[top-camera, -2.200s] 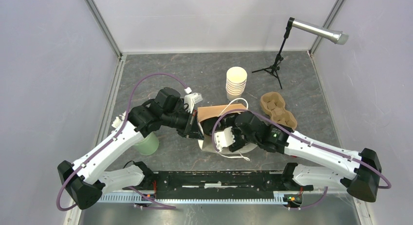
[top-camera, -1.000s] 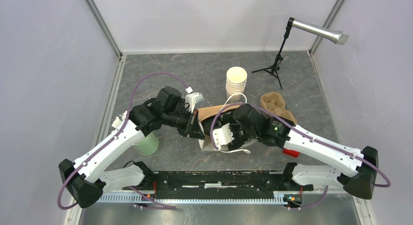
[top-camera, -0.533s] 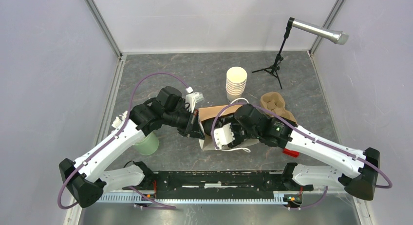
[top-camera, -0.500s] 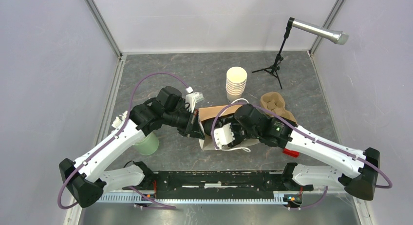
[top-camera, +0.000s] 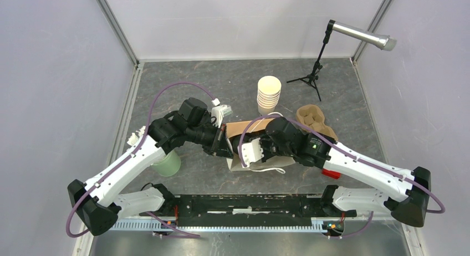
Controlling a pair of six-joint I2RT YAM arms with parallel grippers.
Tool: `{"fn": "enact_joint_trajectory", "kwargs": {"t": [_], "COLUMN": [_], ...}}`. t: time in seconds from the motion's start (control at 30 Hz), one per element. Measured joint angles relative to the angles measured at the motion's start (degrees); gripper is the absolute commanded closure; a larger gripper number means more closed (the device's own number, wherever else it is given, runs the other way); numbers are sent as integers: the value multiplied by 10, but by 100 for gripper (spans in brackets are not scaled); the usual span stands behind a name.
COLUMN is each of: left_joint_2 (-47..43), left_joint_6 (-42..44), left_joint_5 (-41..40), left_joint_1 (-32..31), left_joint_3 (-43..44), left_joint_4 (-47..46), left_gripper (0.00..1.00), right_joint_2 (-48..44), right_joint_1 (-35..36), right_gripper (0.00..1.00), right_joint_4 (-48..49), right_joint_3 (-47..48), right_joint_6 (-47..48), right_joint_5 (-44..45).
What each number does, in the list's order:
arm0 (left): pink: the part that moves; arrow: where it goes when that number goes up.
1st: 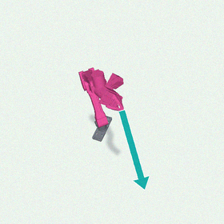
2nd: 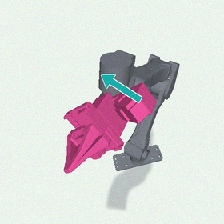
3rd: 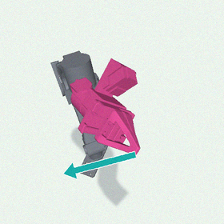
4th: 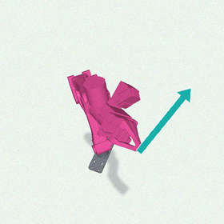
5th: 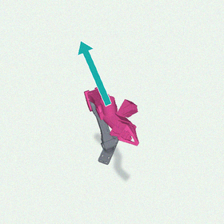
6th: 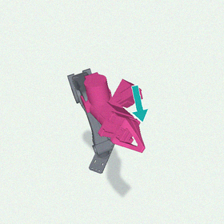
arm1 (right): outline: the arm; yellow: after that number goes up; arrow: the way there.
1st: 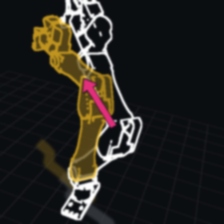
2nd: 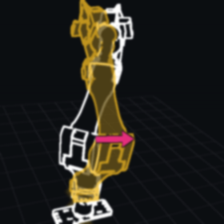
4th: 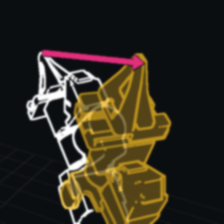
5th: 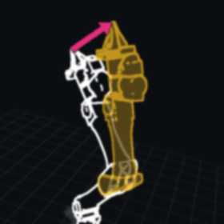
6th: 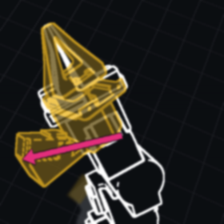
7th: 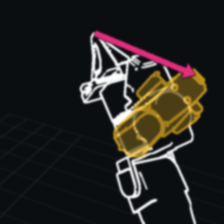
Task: Pack the takeout coffee
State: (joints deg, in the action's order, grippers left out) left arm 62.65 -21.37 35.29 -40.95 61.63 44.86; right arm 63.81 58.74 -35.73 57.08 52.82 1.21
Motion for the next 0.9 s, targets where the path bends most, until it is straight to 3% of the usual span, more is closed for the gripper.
{"fn": "enact_joint_trajectory", "kwargs": {"t": [0.47,0.9], "left_joint_2": [0,3], "left_joint_6": [0,0], "left_joint_5": [0,8], "left_joint_1": [0,0], "left_joint_3": [0,0], "left_joint_4": [0,0], "left_gripper": [98,98], "right_joint_2": [-4,-5], "right_joint_1": [0,0], "right_gripper": [75,77], "right_joint_4": [15,70], "right_joint_3": [-33,-97], "right_joint_6": [-11,-21], "right_joint_5": [-20,40]}}
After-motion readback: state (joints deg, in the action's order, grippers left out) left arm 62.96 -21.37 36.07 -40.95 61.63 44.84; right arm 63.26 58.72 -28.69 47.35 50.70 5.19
